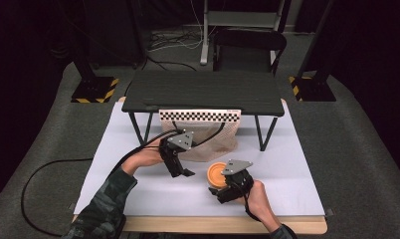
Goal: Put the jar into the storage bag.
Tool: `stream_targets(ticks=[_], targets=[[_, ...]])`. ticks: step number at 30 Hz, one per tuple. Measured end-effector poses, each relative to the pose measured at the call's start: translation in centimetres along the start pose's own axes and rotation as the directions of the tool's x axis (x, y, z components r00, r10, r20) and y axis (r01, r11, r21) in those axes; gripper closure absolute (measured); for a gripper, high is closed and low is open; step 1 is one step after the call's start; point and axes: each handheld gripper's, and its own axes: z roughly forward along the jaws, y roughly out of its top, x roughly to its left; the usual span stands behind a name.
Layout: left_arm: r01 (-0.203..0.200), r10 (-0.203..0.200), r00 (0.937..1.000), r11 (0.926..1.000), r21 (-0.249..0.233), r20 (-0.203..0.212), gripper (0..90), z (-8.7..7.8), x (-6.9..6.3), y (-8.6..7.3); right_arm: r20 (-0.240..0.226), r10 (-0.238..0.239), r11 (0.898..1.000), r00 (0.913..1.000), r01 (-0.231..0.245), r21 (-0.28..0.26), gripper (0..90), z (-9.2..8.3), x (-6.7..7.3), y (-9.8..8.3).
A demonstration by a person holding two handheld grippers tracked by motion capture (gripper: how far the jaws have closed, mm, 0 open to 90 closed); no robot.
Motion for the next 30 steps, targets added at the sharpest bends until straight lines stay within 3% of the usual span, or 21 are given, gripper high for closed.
stream_targets(ticks=[30], targets=[[-0.004,0.004,1.0000,1.0000,0.004,-0.002,0.0,0.0,0.0,0.0,0.056,-0.002,1.000,0.9984,0.003,-0.009,9.3,-0.9,-1.4,2.1]])
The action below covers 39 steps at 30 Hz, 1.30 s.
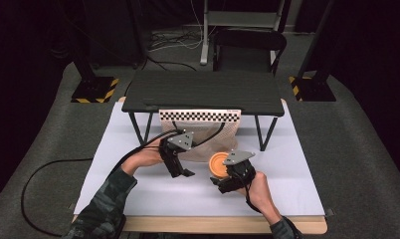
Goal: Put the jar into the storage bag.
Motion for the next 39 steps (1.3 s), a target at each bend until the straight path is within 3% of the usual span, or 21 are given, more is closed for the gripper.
stream_targets(ticks=[39], targets=[[-0.002,0.002,1.0000,1.0000,0.002,0.001,0.0,0.0,-0.1,0.1,0.015,-0.027,0.999,0.9995,0.027,-0.025,9.3,-0.5,-1.2,3.0]])
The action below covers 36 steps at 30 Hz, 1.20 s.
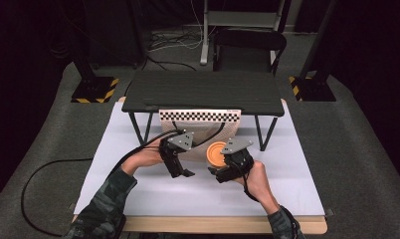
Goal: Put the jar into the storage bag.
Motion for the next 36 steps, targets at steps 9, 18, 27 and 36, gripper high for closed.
stream_targets(ticks=[9,18,27,36], targets=[[0.000,0.000,1.0000,1.0000,0.000,0.000,0.0,0.0,-0.1,0.0,0.007,0.001,1.000,1.0000,-0.001,-0.023,9.3,-0.5,-0.5,0.8],[0.000,0.000,1.0000,1.0000,-0.001,0.004,0.0,-0.1,0.0,0.0,0.003,0.001,1.000,1.0000,0.000,-0.028,9.3,-0.3,-0.7,1.6],[0.000,0.000,1.0000,1.0000,0.000,0.002,0.0,0.0,0.0,0.0,0.009,-0.005,0.999,0.9999,0.005,-0.042,9.3,-0.8,-1.1,2.6],[0.001,-0.001,1.0000,1.0000,0.002,0.001,0.0,0.0,0.0,0.0,0.009,-0.013,0.998,0.9999,0.013,-0.055,9.3,-1.0,-1.2,3.6]])
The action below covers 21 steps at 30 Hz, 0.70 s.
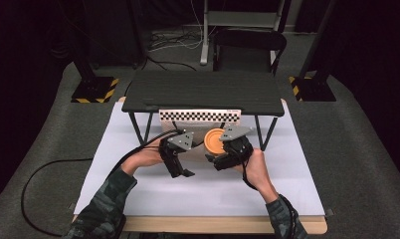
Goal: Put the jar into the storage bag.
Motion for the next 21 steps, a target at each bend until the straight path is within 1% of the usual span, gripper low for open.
stream_targets(ticks=[10,16,21], targets=[[0.001,-0.001,1.0000,1.0000,0.000,0.001,0.0,0.0,-0.1,0.0,-0.003,-0.002,1.000,1.0000,0.002,-0.016,9.3,-0.3,-0.3,1.6],[-0.001,0.001,1.0000,1.0000,0.002,0.000,0.0,0.0,-0.1,0.0,0.005,-0.005,0.999,1.0000,0.005,-0.032,9.3,-0.7,-0.6,2.5],[0.000,0.000,1.0000,1.0000,0.001,0.000,0.0,0.0,-0.1,0.0,0.004,0.000,0.999,1.0000,0.000,-0.036,9.3,-0.5,-0.9,3.1]])
